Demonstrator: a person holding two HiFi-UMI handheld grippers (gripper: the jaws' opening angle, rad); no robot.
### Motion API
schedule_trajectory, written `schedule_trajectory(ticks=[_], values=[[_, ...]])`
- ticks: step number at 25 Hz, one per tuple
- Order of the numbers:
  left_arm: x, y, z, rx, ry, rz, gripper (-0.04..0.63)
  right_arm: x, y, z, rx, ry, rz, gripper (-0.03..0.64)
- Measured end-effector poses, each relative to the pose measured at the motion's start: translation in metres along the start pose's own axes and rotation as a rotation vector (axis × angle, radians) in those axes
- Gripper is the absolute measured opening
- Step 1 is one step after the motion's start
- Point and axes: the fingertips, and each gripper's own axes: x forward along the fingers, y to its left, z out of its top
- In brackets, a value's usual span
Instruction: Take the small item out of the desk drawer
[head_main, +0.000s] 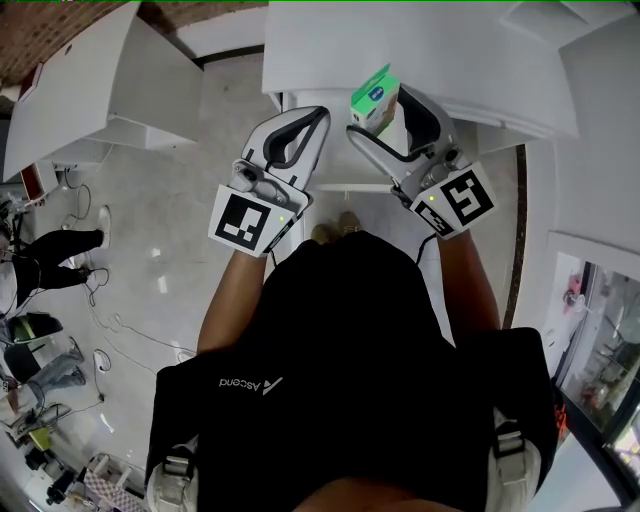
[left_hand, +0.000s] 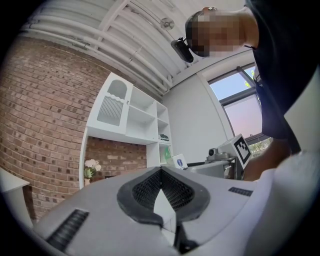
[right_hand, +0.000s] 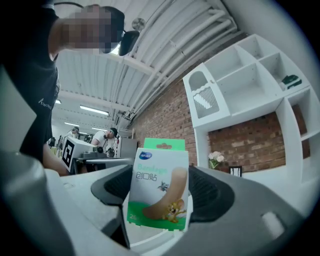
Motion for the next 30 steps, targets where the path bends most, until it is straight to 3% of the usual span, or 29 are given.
schedule_trajectory(ticks=[13,30], values=[[0.0,0.0,0.012,-0.004,-0.041,-0.017,-0.002,-0.001,0.001,0.003,-0.003,-0.015,-0.022,0.35],[-0.003,0.002,0.001,-0.003,-0.003,-0.011,-0.002,-0.002,0.002,0.005,-0.008,-0.025,-0.026,0.35]])
